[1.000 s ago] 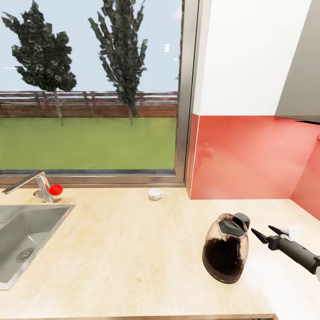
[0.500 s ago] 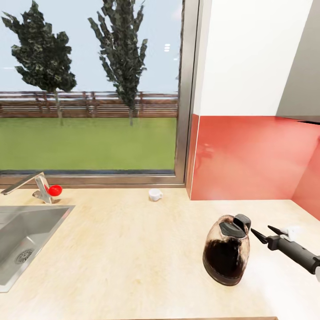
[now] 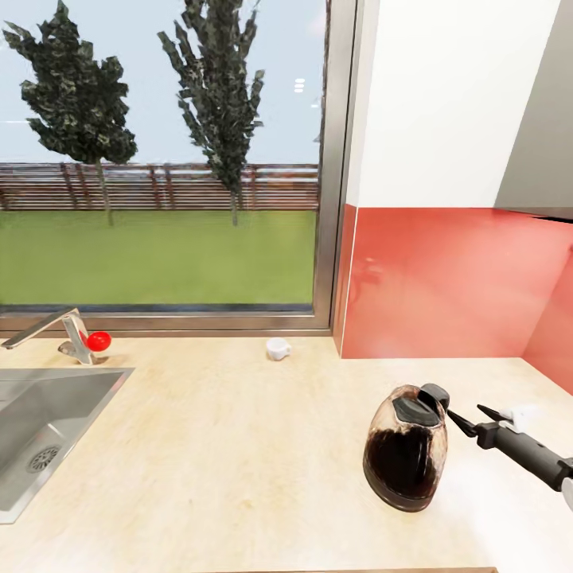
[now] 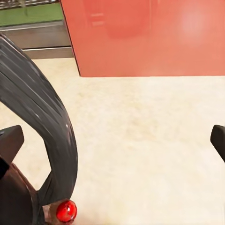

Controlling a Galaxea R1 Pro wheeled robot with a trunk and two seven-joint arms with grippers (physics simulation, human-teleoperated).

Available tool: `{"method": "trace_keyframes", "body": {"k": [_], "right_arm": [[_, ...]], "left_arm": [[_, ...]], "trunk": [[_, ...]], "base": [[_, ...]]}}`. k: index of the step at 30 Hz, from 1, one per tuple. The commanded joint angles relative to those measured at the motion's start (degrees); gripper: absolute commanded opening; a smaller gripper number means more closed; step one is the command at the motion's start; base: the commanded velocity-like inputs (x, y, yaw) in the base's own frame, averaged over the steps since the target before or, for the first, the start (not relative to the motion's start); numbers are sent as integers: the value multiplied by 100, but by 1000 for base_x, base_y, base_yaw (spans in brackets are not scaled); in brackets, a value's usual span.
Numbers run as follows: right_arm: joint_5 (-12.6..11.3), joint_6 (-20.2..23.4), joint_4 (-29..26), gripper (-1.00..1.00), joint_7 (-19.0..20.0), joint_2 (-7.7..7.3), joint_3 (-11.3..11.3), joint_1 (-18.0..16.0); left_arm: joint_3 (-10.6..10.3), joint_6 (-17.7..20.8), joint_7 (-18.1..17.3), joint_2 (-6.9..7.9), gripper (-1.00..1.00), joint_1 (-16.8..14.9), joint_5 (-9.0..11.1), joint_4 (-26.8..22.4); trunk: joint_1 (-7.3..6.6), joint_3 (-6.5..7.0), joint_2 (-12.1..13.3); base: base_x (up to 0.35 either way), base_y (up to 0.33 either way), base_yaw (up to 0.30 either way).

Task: Set up a coffee station on the kitchen countertop: keep the coffee maker on the countertop, move the bottle of coffee from the kitchen shelf to the counter next to the coffee maker, place a paper coffee filter on top of the coffee maker, put the saucer next to the coffee maker with the coffee cup on the saucer, and place the electric kettle next to the coffee maker.

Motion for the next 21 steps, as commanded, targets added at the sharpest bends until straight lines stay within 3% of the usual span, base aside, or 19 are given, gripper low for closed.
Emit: {"method": "trace_keyframes", "body": {"k": [1,7,21], "right_arm": [[-52,40,3,100,27,0,-5,-3],[-58,40,3,100,35,1,-3,-3],[-52,35,10,100,35,6,3,-3]], "left_arm": [[-51,38,19,2,100,2,56,-18],[-45,38,19,1,100,2,56,-11],[-45,38,19,-33,100,2,56,-7]], "trunk": [[3,-7,-8],[3,-7,-8],[3,-7,-8]], "base": [[0,0,0],[66,124,0],[4,7,0]]}}
